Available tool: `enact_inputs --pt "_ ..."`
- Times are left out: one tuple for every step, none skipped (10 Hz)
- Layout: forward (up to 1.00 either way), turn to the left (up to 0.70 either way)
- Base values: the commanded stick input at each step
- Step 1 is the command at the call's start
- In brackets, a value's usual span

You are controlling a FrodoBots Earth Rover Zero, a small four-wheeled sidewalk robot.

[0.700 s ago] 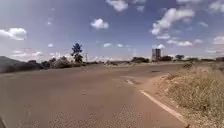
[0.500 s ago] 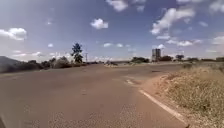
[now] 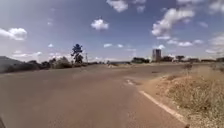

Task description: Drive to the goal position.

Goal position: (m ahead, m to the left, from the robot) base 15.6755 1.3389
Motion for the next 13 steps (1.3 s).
enact_inputs --pt "0.85 0.34" --pt "0.85 0.34" --pt "0.85 0.17" --pt "0.85 0.34" --pt "0.85 0.28" --pt "0.85 0.0" --pt "0.85 0.01" --pt "0.85 0.13" --pt "0.85 0.12" --pt "0.76 0.0" --pt "0.3 0.0" --pt "0.3 0.0" --pt "0.3 0.0"
